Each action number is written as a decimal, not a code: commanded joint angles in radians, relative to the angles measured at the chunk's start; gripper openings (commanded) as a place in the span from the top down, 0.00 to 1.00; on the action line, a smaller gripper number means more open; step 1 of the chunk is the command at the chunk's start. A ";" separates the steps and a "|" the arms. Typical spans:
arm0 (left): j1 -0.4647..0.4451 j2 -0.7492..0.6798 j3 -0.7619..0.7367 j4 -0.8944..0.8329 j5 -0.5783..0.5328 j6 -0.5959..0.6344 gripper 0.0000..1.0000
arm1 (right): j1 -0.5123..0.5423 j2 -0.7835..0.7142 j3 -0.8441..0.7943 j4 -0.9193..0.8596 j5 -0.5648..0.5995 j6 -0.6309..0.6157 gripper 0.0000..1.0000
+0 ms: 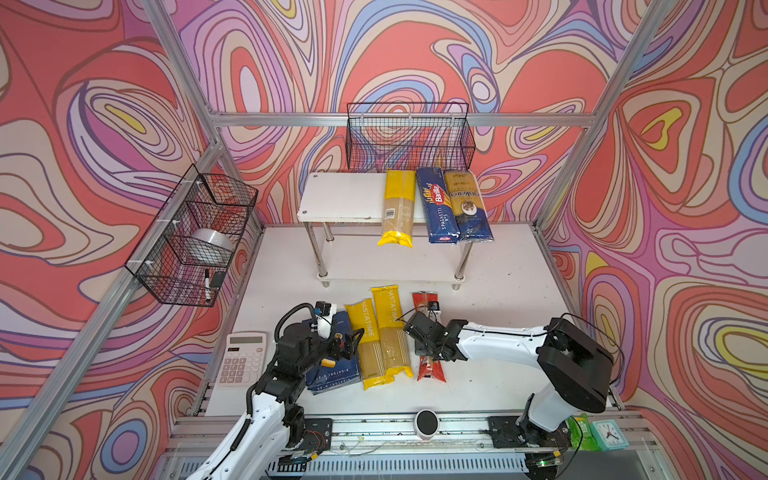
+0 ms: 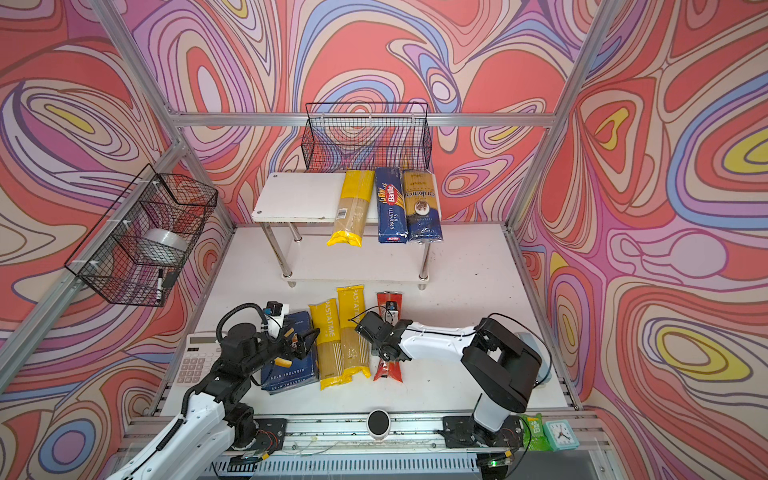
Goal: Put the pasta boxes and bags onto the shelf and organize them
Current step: 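Lower the open right gripper around the red-and-clear bag's middle, then close the right gripper on the red-and-clear bag and lift it upright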
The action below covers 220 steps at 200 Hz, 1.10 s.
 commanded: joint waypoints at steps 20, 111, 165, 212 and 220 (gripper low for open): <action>-0.006 -0.015 0.013 0.003 -0.050 -0.018 0.00 | -0.002 -0.059 0.005 -0.015 0.002 -0.014 1.00; -0.005 -0.134 0.101 -0.225 -0.313 0.043 0.00 | 0.036 -0.157 0.167 -0.139 0.036 -0.122 1.00; -0.006 -0.136 0.099 -0.230 -0.322 0.045 0.00 | 0.078 -0.175 0.268 -0.173 0.055 -0.166 1.00; -0.005 -0.111 0.107 -0.227 -0.326 0.042 0.00 | 0.118 -0.183 0.357 -0.215 0.071 -0.194 1.00; -0.006 -0.112 0.107 -0.228 -0.327 0.042 0.00 | 0.126 -0.183 0.376 -0.223 0.073 -0.201 1.00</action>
